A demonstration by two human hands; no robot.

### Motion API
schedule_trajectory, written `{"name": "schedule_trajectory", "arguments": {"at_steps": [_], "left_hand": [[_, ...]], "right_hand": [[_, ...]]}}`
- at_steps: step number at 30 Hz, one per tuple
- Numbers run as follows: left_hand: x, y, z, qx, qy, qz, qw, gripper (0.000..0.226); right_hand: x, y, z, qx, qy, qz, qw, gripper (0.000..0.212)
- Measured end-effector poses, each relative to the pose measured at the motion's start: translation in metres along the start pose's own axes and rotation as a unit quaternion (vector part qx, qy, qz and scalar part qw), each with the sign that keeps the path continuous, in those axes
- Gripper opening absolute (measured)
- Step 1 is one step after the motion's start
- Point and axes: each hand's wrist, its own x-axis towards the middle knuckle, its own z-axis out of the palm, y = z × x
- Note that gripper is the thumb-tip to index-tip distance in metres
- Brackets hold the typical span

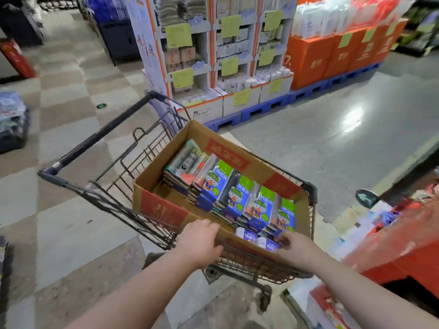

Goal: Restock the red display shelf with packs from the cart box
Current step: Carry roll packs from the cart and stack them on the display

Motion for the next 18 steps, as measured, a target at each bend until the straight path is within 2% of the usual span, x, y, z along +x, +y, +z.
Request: {"name": "schedule_trajectory", "arguments": {"at_steps": [7,15,17,18], "left_hand": [[0.058,0.001,0.011,0.027,-0.057,0.048,0.997,0.052],[0.131,-0.017,0.031,0.011,-0.167,-0.011,0.986,0.060],[0.153,-0.015,0.039,0.008,-0.199,-0.021,0.980,0.060],[0.163,-0.012,0.044,0.008,-0.213,-0.022,0.977,0.060]], "right_hand": [[0.044,0.028,0.003,0.013,-0.027,0.105,0.994,0.035],[0.130,0.060,0.023,0.038,-0.116,0.128,0.984,0.035],[0.145,0.069,0.034,0.048,-0.140,0.131,0.980,0.027],[0.152,0.073,0.040,0.053,-0.150,0.129,0.979,0.017]]}}
